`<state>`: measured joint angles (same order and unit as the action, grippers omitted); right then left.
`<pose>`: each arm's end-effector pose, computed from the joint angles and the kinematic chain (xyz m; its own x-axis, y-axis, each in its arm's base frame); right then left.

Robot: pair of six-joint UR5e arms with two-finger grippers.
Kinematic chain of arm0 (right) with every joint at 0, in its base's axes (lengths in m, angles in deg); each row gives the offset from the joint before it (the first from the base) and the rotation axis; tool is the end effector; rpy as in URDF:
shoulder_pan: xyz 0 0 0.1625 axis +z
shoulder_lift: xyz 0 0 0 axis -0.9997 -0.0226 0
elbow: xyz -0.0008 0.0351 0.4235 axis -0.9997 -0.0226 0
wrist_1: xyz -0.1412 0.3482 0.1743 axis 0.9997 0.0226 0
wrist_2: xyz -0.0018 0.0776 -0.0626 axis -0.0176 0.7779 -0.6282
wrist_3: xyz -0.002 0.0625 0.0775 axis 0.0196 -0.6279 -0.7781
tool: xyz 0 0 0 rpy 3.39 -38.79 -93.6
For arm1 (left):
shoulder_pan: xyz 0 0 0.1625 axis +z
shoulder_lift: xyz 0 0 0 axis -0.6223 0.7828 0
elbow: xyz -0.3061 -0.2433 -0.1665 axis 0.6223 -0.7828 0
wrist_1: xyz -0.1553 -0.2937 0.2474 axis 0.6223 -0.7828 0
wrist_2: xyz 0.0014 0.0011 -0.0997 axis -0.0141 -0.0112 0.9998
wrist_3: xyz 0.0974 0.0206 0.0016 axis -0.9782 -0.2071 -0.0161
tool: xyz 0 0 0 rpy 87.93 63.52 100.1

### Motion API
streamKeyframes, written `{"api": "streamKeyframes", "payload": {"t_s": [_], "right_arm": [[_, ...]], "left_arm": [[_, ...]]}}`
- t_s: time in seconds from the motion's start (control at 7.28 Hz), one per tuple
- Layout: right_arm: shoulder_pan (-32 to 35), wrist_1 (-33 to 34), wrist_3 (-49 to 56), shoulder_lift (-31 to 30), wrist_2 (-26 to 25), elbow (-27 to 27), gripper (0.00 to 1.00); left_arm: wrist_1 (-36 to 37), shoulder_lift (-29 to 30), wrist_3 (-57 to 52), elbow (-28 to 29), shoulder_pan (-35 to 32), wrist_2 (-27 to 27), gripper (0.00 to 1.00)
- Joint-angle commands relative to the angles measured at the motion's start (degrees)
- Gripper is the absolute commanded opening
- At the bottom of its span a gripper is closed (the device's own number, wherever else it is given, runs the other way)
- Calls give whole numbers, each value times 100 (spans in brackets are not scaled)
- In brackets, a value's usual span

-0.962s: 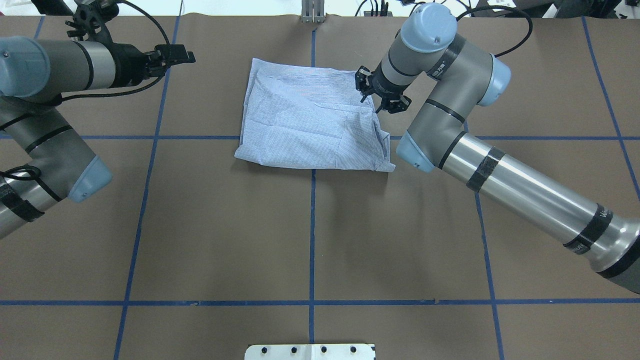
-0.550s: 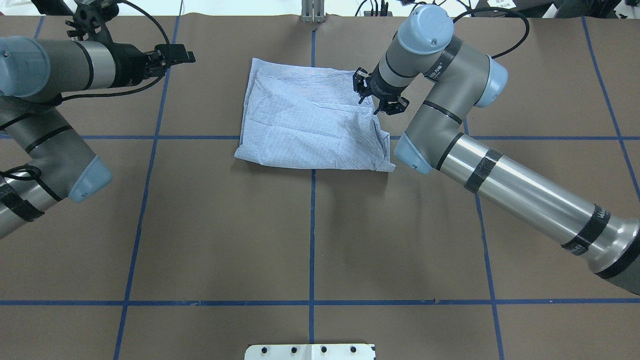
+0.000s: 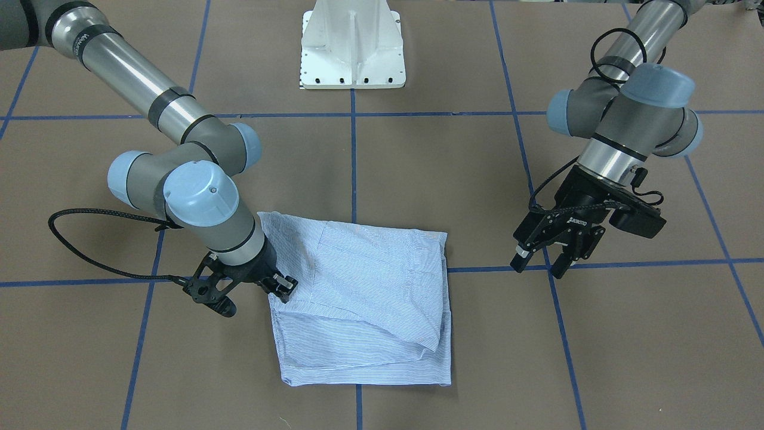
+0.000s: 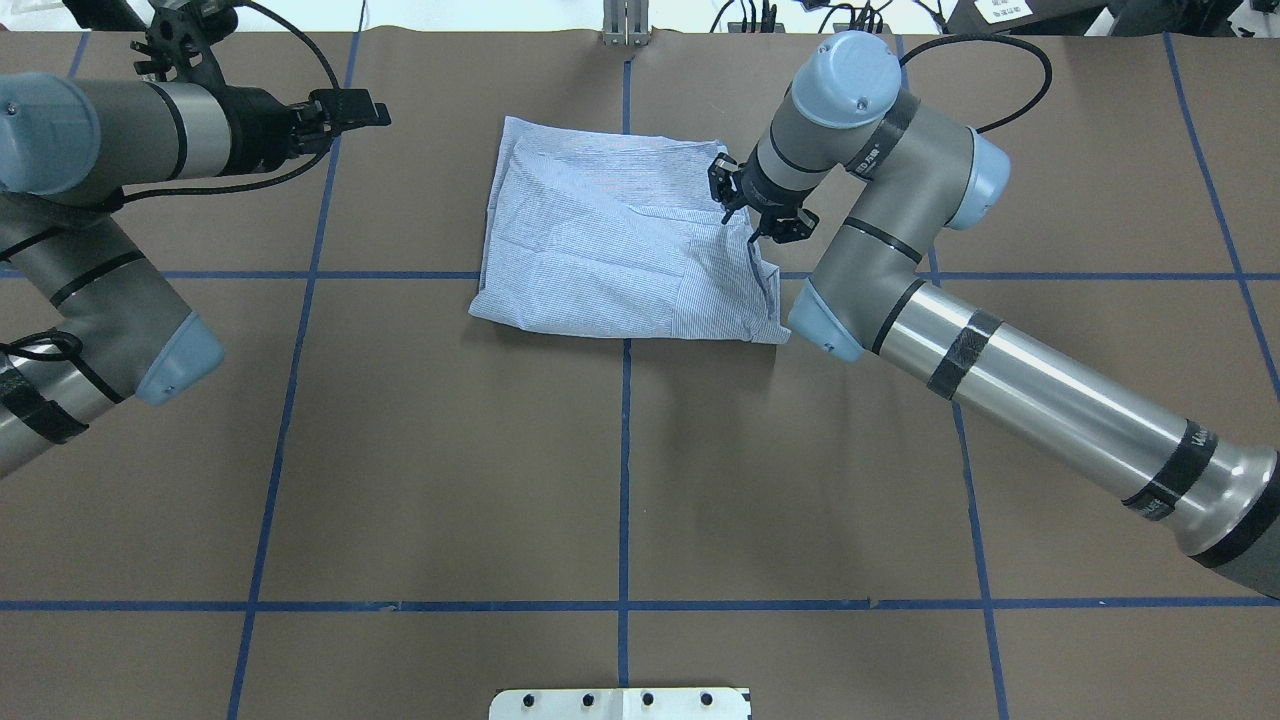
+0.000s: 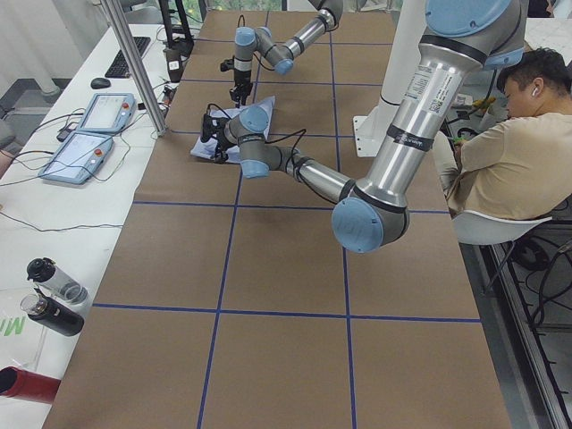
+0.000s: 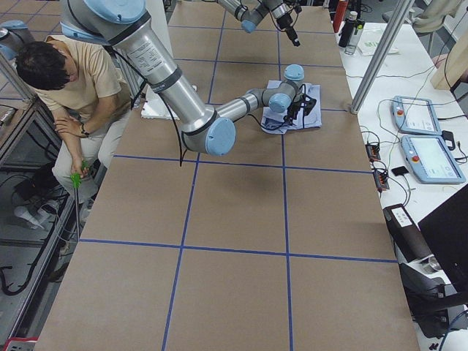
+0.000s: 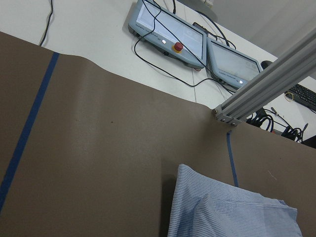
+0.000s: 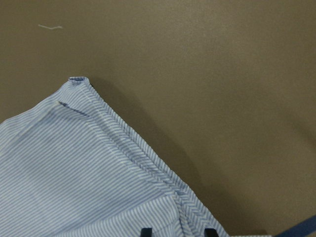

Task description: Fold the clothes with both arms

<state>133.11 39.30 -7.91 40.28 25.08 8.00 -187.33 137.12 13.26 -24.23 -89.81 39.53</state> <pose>-0.5063 -0.6242 0.3034 0.4483 0.5298 0.7199 -0.4465 0.8304 -0.3331 0.3239 -0.5820 0.3368 0.2679 0.0093 -0.9634 0.5785 0.7981 0.1685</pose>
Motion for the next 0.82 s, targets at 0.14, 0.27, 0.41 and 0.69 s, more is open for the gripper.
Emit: {"api": "streamKeyframes", "payload": {"t_s": [0.14, 0.27, 0.41, 0.69], "right_arm": [[-20, -1, 13, 43, -129, -96, 42], [-20, -1, 22, 60, -156, -122, 40], [-20, -1, 22, 78, -165, -148, 37], [-29, -1, 22, 157, -209, -236, 37]], "left_arm": [[7, -6, 0, 0, 0, 0, 99], [7, -15, -9, 0, 0, 0, 99], [7, -15, -9, 0, 0, 0, 99], [7, -15, -9, 0, -9, 0, 99]]}}
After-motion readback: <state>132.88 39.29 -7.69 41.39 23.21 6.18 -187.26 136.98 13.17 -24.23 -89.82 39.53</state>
